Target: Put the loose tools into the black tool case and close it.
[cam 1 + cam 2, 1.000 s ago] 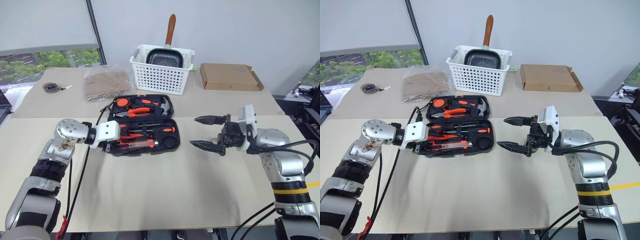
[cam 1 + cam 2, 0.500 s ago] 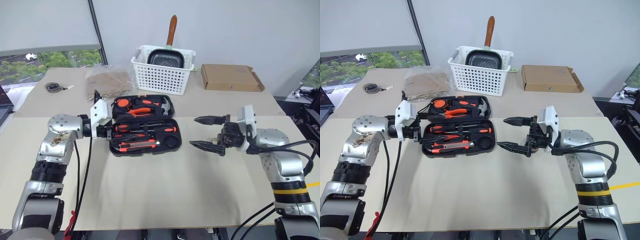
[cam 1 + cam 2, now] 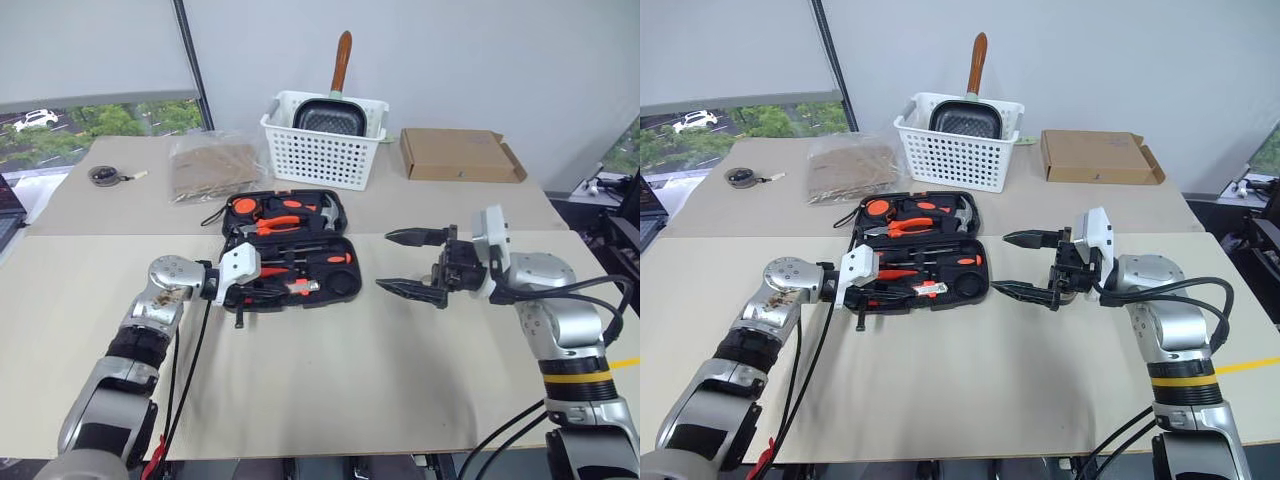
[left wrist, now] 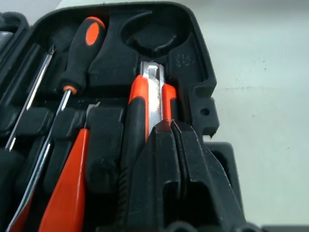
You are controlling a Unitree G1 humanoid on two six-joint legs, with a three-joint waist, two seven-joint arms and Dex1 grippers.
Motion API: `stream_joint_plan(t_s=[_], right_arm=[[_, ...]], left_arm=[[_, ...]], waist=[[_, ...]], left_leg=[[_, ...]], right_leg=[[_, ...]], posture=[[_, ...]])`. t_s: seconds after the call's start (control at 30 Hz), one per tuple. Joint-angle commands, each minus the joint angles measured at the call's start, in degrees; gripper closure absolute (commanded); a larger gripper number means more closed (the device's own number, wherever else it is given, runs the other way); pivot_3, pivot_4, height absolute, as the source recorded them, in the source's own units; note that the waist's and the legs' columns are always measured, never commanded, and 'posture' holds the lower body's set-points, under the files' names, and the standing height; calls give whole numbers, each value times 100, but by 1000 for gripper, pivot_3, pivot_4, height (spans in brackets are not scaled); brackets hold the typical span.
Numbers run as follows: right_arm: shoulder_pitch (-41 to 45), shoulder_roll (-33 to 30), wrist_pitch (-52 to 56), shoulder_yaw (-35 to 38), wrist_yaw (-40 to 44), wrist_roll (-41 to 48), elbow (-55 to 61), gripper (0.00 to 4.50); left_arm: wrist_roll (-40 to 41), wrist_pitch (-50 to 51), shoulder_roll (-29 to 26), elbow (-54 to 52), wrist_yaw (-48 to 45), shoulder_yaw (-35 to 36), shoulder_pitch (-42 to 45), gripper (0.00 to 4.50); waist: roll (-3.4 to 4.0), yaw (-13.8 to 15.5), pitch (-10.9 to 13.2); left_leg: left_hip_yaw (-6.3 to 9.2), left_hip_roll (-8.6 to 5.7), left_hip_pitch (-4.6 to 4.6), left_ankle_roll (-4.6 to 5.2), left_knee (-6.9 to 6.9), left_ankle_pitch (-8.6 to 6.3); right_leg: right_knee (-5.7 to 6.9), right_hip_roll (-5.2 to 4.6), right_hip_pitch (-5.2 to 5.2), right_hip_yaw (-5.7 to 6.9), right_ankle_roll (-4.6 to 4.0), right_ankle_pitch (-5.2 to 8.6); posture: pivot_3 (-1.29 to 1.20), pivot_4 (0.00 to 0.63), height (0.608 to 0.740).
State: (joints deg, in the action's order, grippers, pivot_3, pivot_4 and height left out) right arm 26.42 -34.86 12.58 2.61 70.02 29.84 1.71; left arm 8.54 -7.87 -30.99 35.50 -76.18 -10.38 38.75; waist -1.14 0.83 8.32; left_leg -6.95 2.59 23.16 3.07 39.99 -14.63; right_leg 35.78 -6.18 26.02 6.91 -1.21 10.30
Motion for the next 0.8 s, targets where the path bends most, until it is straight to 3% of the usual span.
stream_joint_plan(t_s=[0.03, 0.17, 0.43, 0.8], right_arm=[[1, -56, -63, 97, -38, 49, 261, 0], [-48, -71, -41, 104, -80, 49, 336, 0], [-83, -128, 10, 136, -124, 69, 404, 0], [-32, -118, -1, 119, -193, 71, 400, 0]], left_arm=[[-8, -241, 195, 736, 132, 184, 255, 4466], [74, -368, 381, 1102, 15, 265, 427, 4466], [950, 424, 439, 237, -829, 730, 609, 4466], [-275, -568, 468, 1445, -242, 256, 1053, 4466]], waist=[[1, 25, -1], [7, 28, -4], [5, -14, -4], [4, -17, -3]], left_leg=[[1, -1, -1, 2, 3, 1], [6, -1, -9, 4, 13, 3], [10, -1, 18, 9, 11, 5], [3, -8, 12, 18, 5, -2]], right_leg=[[2, -2, -3, 1, 0, 0], [6, -8, -15, 4, 5, -3], [4, -5, 6, 7, 7, -4], [-4, -8, 2, 5, 8, -4]], posture=[[0, 150, 700], [0, 150, 700], [0, 150, 700], [0, 150, 700]])
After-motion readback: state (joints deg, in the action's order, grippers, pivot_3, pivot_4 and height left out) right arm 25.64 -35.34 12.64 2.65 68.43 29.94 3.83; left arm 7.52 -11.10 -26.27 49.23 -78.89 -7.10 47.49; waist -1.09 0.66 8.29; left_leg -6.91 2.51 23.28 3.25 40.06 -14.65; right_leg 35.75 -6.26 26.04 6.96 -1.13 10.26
